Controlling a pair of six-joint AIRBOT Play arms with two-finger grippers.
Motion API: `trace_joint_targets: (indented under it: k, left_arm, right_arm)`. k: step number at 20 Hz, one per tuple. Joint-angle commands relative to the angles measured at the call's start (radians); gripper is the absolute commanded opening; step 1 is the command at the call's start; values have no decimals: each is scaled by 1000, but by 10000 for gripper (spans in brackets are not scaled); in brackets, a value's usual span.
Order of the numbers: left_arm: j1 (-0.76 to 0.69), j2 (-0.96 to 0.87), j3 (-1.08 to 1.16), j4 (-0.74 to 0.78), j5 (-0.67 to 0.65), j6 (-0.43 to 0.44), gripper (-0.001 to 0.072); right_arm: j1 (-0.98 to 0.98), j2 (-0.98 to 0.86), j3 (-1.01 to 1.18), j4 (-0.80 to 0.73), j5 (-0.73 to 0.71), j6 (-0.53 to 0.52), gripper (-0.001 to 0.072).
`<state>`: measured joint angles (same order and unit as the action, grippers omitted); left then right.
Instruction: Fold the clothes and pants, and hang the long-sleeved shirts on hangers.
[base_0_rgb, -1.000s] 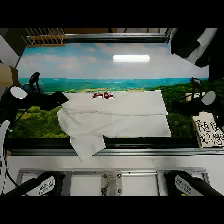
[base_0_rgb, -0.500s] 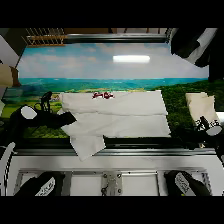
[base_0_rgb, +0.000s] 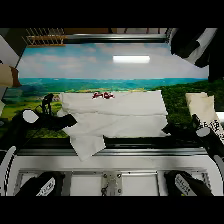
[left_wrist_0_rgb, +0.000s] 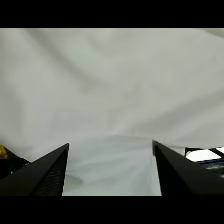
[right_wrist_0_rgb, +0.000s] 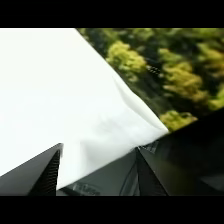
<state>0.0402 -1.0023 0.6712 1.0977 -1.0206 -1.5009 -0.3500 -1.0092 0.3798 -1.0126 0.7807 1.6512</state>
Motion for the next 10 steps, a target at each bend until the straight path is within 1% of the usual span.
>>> trace_joint_targets:
  k: [1,2,4,6,10]
  left_arm:
    - [0,1,-1,1,2,0,549]
    - [3,2,-1,5,-5,0,549]
    - [37,2,-2,11,-57,-18,549]
    - [95,16,-31,12,-124,-17,549]
    - [185,124,-234,11,-112,-17,549]
  right_arm:
    - [29,-23,-4,-5,-37,-6,214]
    - [29,-22,-3,-6,-39,-4,5]
    - [29,-22,-3,-4,-37,-5,9]
    - [29,-22,-3,-4,-29,-5,9]
    - [29,-22,-3,-3,-29,-5,9]
